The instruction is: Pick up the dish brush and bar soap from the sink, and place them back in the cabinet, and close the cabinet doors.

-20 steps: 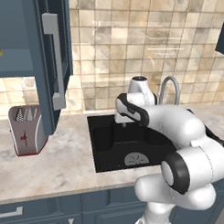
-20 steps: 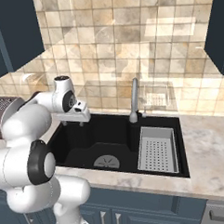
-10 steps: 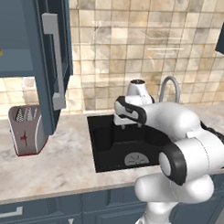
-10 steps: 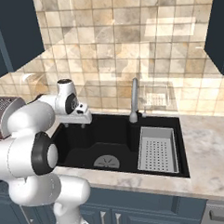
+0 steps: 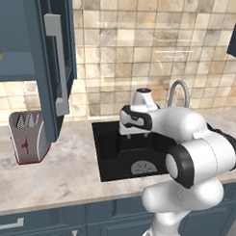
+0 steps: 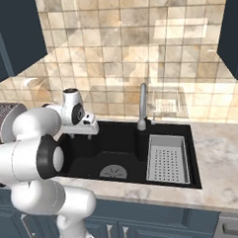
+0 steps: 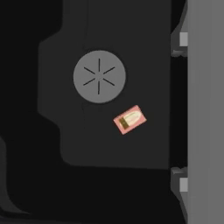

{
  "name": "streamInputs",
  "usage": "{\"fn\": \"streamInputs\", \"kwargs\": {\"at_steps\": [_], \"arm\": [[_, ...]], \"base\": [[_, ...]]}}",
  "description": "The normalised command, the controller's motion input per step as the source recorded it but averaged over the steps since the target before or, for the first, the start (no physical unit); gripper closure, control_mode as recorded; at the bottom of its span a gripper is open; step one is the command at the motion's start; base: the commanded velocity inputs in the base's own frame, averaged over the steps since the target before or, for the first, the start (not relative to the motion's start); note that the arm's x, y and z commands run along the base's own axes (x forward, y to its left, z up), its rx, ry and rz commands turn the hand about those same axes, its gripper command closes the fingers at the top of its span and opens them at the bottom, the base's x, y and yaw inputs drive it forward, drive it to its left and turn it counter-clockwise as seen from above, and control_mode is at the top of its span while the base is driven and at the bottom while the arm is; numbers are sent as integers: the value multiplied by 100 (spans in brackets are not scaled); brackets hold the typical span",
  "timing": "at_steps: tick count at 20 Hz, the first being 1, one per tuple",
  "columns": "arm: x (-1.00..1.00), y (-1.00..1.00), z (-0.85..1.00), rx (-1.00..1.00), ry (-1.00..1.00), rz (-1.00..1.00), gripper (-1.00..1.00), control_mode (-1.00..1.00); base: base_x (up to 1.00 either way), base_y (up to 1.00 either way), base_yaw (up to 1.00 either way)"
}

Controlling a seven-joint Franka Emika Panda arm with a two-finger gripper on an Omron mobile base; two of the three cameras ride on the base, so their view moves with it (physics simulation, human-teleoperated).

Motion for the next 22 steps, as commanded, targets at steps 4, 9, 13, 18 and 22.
{"fn": "streamInputs", "kwargs": {"at_steps": [4,9,13,18,22], "arm": [[0,0,-13,0,2,0,-100,-100],[0,0,-14,0,2,0,-100,-100],[0,0,-16,0,3,0,-100,-100],[0,0,-16,0,2,0,-100,-100],[0,0,-16,0,2,0,-100,-100]], "base": [[0,0,0],[0,0,0],[0,0,0],[0,0,0],[0,0,0]]}}
